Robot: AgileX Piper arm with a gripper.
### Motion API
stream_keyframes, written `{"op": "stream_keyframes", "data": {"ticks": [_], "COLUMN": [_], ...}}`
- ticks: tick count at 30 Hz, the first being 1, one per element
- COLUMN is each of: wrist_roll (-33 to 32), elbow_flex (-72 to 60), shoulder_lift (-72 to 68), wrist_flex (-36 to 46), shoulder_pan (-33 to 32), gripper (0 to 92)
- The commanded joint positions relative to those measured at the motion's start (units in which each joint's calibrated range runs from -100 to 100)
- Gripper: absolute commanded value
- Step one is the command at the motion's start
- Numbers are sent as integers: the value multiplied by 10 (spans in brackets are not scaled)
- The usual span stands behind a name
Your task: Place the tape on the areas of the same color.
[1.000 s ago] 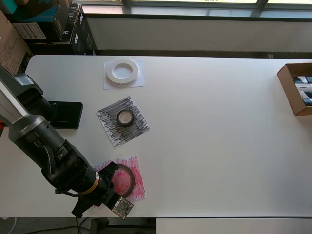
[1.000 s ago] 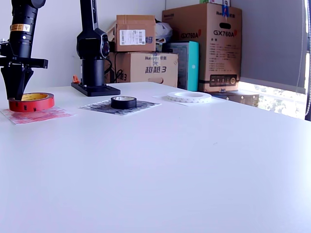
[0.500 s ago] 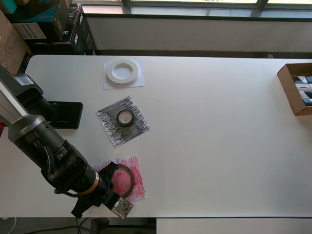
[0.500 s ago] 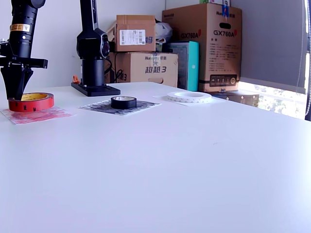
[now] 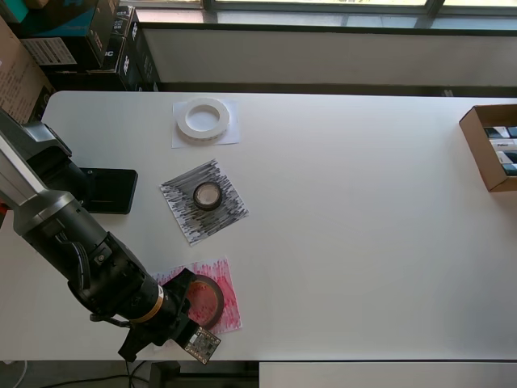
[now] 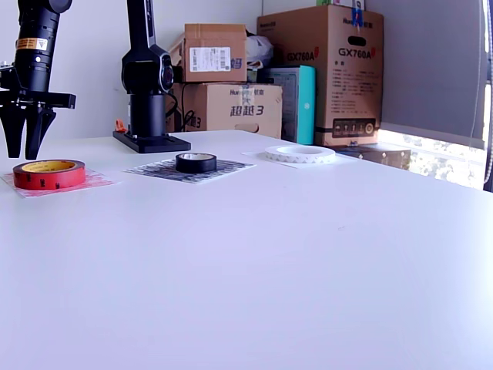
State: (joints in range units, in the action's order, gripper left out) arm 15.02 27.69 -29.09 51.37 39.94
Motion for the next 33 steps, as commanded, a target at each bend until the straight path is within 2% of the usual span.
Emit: {"op": "stream_keyframes", "data": {"ticks": [1,14,26,33], "wrist_roll": [4,4,-2,-2], "elbow_flex": [5,5,-77,-105], "shoulder_lift": [1,6,50,106], "wrist_flex": [4,4,10,11], "shoulder_pan": [3,1,6,-19], "gripper": [410,408,407,406]}}
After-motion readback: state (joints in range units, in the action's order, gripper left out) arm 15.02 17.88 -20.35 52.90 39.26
